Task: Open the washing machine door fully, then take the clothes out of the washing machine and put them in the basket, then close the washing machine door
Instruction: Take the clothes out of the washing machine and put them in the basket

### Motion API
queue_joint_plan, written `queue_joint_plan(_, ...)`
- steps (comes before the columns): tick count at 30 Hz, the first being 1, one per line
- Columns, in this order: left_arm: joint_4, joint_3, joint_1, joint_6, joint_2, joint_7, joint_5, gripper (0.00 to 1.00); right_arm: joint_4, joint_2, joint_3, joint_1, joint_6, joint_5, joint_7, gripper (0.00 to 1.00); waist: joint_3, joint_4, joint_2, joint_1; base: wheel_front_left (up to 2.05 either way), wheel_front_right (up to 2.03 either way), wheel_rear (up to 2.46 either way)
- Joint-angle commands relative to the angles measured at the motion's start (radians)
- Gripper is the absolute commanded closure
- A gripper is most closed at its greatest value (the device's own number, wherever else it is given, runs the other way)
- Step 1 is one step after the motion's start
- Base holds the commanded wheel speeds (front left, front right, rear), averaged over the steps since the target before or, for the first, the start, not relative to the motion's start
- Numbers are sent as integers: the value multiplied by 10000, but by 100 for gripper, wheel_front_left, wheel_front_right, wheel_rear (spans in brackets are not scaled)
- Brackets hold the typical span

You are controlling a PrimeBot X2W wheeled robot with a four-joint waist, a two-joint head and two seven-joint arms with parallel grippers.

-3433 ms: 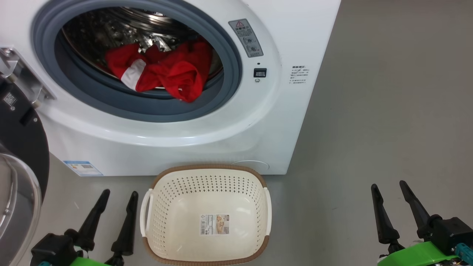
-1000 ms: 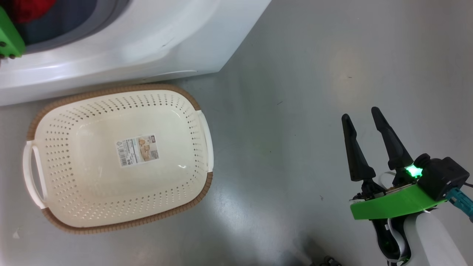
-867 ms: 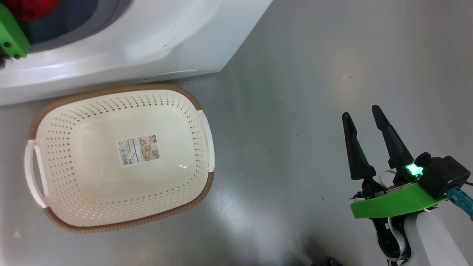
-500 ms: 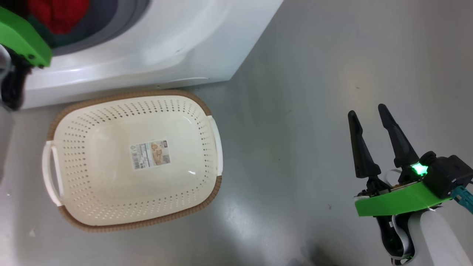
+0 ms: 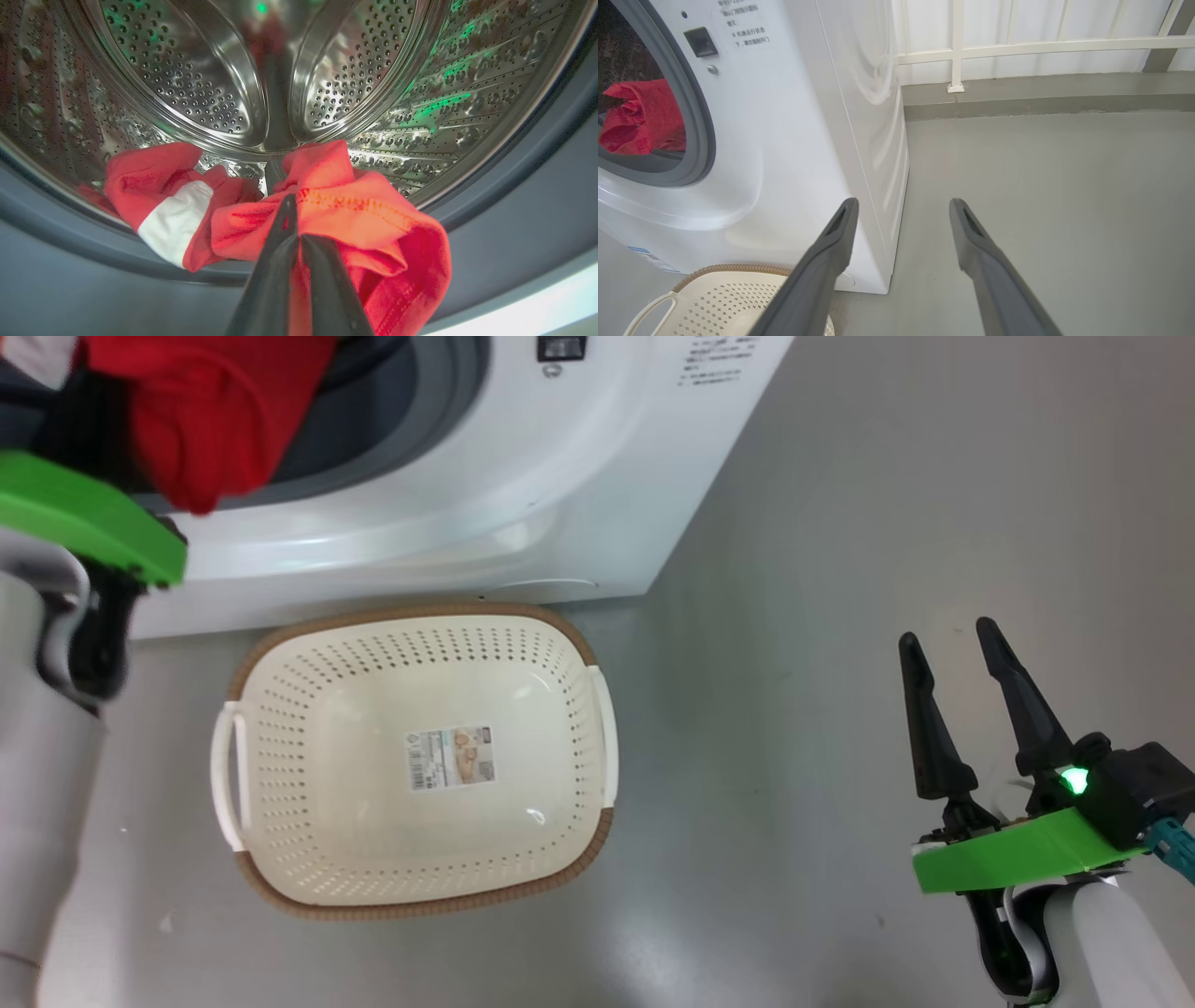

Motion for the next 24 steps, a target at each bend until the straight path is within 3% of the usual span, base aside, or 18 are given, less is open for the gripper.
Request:
queue_joint_plan(1,-451,579,339,11,315,-87,319,100,-180,-66,113,251,46,-133,-63,0,-362,345,0,-1,0,0,0)
queue_joint_plan(10,-2966,2982,2559,11,-638,-88,2115,100,-186,-66,-266,542,46,-268,-63,0,-726,818,0,-1,0,0,0)
queue_joint_plan(24,-6938,4779,5082,11,-1711,-89,3098,100,-189,-66,-426,674,46,-366,-63,0,-937,1150,0,-1,0,0,0)
